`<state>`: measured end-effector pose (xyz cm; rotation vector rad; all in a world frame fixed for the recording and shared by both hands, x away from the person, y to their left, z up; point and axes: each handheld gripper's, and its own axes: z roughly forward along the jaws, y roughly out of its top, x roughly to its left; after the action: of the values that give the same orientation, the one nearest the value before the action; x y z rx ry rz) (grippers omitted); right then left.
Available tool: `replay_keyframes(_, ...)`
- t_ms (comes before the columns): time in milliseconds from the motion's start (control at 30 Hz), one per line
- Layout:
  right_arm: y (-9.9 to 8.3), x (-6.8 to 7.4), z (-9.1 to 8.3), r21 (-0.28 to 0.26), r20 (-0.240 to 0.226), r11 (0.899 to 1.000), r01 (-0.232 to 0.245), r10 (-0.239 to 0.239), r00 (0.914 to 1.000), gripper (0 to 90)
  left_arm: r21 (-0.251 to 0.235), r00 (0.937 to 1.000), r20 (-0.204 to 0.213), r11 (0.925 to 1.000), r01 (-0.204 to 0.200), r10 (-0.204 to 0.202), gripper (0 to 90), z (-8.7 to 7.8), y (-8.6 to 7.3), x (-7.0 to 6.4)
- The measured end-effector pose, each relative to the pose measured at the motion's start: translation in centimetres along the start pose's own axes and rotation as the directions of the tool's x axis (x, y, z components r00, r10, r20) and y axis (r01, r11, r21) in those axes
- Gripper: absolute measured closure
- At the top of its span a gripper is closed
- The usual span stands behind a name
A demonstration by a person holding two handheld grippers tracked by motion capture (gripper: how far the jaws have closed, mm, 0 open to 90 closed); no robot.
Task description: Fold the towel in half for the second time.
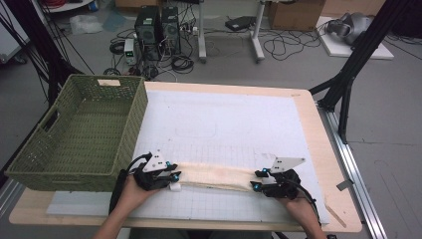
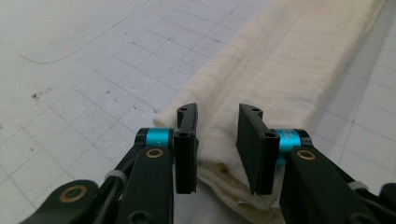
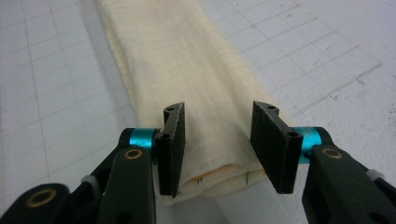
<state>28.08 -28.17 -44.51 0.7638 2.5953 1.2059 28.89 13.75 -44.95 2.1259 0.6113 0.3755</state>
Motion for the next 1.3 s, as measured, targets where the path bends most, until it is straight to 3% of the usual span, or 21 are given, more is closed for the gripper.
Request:
replay_keyframes(267,0.23,0.26,-0.46,-0.035,-0.008,0.999,0.0,0.0,1.0,48.2,0.001,0.9999,0.004,0.9999,0.014,-0.014,64.2,-0.34,-0.03,0.13)
replay_keyframes(367,-0.05,0.44,-0.23,0.01,0.002,1.0,0.026,-0.026,0.9997,48.3,0.008,0.9999,0.0,0.9999,0.015,-0.015,62.8,-0.38,-0.16,0.15)
replay_keyframes(500,0.02,0.71,-0.15,0.024,0.023,0.998,0.065,-0.066,0.9976,48.5,0.015,0.9999,-0.01,0.9999,0.006,-0.006,61.7,-0.42,-0.27,0.06)
replay_keyframes(600,0.05,0.68,-0.16,0.028,0.027,0.997,0.069,-0.07,0.9972,48.5,0.013,0.9999,-0.014,0.9999,0.0,0.001,61.7,-0.36,-0.3,0.03)
replay_keyframes(1300,0.32,0.45,0.03,0.015,0.01,0.999,0.033,-0.033,0.9994,45.8,0.008,0.9999,-0.01,0.9999,0.008,-0.008,61.6,-0.33,-0.37,0.13)
